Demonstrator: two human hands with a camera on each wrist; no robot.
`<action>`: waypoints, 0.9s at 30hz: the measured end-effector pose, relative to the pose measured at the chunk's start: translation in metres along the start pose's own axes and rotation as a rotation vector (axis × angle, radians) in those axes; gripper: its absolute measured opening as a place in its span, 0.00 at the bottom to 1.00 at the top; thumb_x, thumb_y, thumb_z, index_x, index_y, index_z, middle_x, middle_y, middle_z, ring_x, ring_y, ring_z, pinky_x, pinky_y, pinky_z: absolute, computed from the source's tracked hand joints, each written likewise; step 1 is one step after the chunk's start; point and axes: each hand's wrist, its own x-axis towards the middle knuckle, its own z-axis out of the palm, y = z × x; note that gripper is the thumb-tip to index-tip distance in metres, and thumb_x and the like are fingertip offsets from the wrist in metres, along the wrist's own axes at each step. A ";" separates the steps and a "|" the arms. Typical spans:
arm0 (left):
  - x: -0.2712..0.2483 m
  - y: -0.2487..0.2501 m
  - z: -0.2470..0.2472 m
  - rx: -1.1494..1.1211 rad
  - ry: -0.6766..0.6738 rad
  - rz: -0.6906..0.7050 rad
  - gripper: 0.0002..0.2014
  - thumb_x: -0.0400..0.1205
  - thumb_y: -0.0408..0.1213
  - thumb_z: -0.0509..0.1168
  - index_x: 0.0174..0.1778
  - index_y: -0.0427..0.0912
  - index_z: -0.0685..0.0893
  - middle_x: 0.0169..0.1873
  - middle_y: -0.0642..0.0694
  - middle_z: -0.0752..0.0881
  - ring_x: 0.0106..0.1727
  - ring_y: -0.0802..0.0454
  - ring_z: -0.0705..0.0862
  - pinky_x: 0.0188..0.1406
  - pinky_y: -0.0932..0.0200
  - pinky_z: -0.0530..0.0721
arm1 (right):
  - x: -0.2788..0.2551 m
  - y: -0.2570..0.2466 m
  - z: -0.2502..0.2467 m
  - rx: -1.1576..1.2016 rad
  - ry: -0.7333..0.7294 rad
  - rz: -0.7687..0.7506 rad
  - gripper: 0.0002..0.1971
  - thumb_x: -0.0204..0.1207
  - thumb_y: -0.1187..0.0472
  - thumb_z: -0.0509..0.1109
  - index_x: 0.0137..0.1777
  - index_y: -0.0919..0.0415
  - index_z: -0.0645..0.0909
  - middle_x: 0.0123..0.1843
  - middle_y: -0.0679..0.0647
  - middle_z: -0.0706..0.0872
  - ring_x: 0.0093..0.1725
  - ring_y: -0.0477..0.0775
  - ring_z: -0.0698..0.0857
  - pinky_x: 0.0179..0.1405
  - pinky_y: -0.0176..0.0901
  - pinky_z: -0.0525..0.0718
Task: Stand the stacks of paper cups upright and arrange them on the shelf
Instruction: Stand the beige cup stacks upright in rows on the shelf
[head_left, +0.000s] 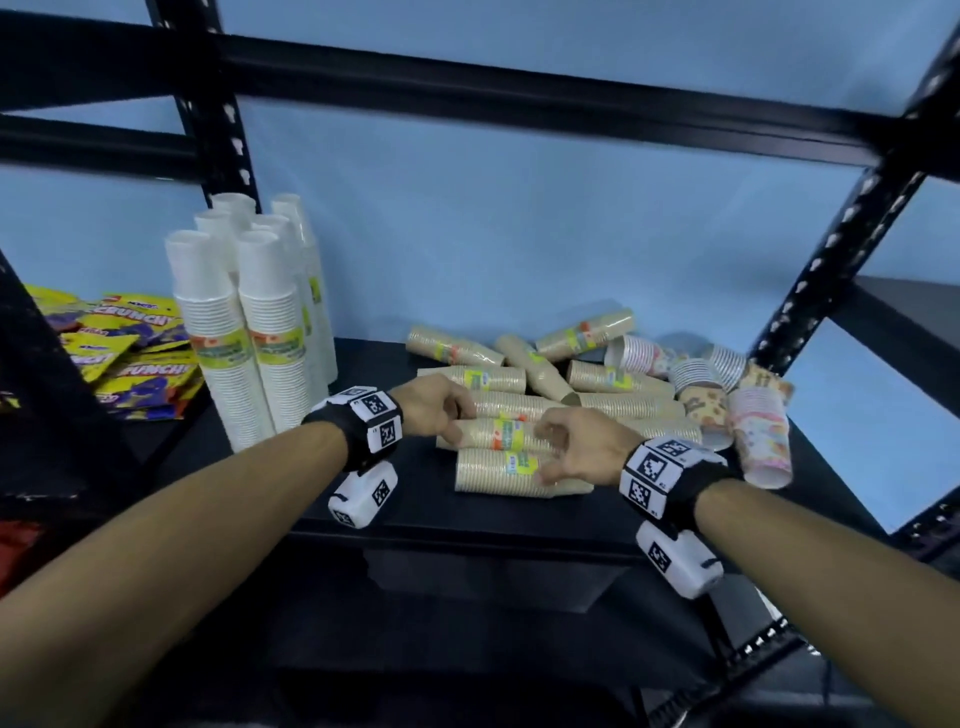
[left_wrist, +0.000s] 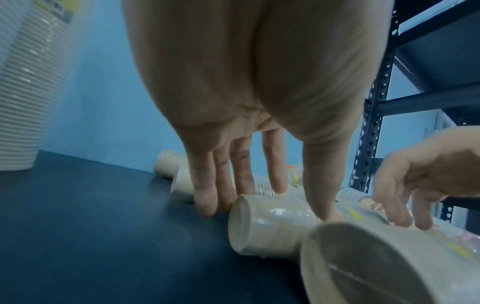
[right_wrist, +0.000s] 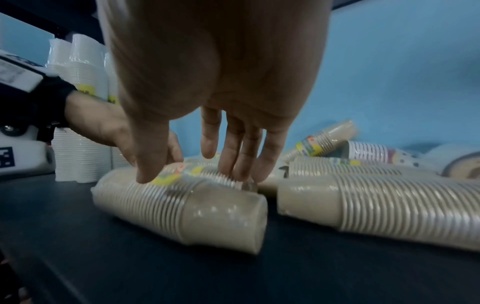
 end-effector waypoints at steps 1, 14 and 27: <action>0.001 -0.001 0.002 -0.017 0.011 0.001 0.21 0.74 0.38 0.79 0.62 0.45 0.86 0.50 0.49 0.84 0.51 0.55 0.82 0.43 0.72 0.76 | -0.001 0.003 0.004 -0.003 -0.003 0.004 0.32 0.58 0.44 0.83 0.63 0.48 0.80 0.55 0.45 0.84 0.55 0.48 0.84 0.58 0.49 0.85; 0.001 -0.005 0.009 -0.013 -0.021 -0.022 0.24 0.72 0.34 0.80 0.63 0.47 0.83 0.49 0.45 0.85 0.46 0.52 0.84 0.43 0.65 0.81 | -0.006 0.012 0.013 -0.162 -0.092 0.012 0.36 0.63 0.46 0.82 0.72 0.51 0.77 0.64 0.49 0.83 0.60 0.53 0.83 0.63 0.51 0.82; -0.009 0.040 -0.058 0.136 0.057 0.026 0.22 0.69 0.39 0.81 0.58 0.51 0.87 0.48 0.41 0.87 0.48 0.43 0.85 0.54 0.51 0.84 | 0.002 -0.022 -0.071 -0.201 -0.152 0.019 0.26 0.61 0.50 0.84 0.60 0.52 0.85 0.51 0.49 0.87 0.37 0.45 0.83 0.32 0.38 0.82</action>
